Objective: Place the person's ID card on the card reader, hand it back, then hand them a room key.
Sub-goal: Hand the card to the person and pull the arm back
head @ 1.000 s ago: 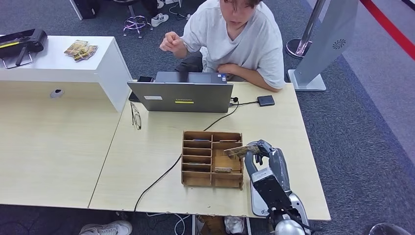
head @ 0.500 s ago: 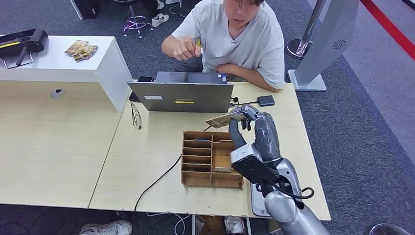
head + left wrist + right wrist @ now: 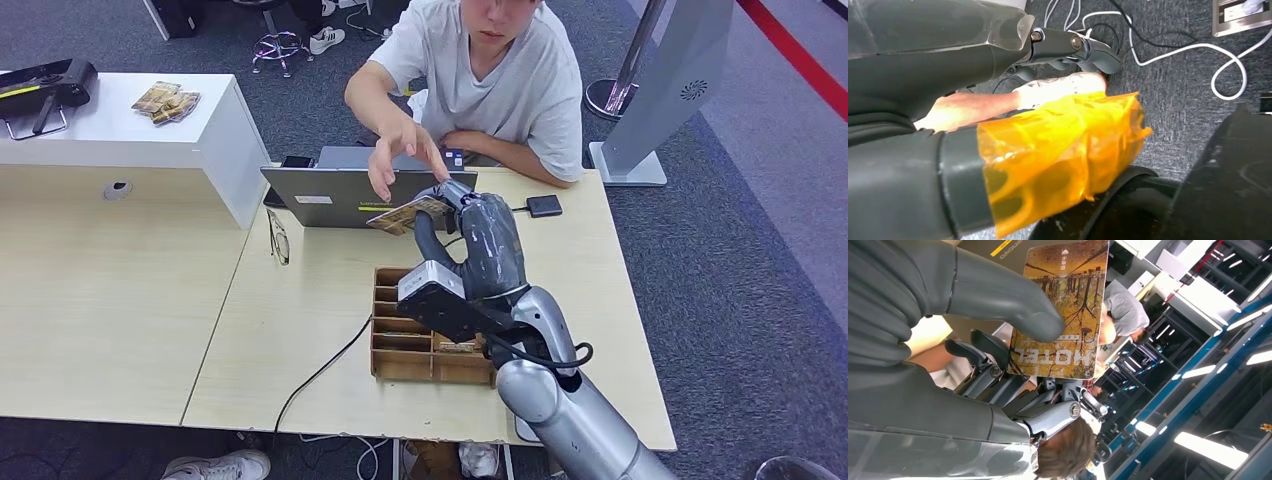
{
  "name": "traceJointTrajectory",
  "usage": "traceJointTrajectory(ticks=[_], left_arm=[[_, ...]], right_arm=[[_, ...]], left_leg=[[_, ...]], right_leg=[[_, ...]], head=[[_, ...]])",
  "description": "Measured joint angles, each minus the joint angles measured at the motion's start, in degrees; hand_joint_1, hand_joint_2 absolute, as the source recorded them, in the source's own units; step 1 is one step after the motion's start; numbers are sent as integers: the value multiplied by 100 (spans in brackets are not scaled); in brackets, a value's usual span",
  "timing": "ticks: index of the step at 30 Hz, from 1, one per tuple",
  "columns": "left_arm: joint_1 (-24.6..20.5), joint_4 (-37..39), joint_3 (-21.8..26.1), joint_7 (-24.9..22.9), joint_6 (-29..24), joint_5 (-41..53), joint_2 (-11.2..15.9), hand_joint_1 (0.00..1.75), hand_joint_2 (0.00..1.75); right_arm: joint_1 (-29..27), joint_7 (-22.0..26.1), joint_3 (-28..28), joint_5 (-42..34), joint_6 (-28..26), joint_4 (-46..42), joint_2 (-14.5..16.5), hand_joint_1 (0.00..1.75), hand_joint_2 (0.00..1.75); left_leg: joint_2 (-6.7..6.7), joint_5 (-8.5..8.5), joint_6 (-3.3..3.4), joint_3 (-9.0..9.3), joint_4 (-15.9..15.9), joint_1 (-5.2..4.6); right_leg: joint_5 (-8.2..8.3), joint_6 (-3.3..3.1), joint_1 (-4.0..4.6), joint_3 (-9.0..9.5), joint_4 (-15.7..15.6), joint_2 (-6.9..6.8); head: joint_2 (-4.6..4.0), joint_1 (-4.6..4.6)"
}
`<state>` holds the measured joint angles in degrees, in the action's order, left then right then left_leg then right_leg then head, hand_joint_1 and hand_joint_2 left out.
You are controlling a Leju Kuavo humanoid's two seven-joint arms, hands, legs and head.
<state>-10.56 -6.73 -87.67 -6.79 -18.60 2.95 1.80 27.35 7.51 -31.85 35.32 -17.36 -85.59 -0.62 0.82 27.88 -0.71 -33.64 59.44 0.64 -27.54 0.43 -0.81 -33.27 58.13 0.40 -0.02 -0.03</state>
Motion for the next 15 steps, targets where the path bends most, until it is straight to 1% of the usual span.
traceJointTrajectory(ticks=[4, 15], left_arm=[[-11, -12, -2, -49, 59, 104, -23, 0, 0], [-138, -33, -2, -97, 294, 259, -118, 0, 0]], right_arm=[[161, -69, -58, 124, 30, 192, 138, 175, 175], [711, -629, -140, 984, -28, 820, 401, 175, 175]], left_leg=[[0, 0, 0, 0, 0, 0], [1, -1, -1, 0, 1, 0]], right_leg=[[0, 0, 0, 0, 0, 0], [1, -1, 0, 0, 1, -1]], head=[[0, -1], [0, 1]])
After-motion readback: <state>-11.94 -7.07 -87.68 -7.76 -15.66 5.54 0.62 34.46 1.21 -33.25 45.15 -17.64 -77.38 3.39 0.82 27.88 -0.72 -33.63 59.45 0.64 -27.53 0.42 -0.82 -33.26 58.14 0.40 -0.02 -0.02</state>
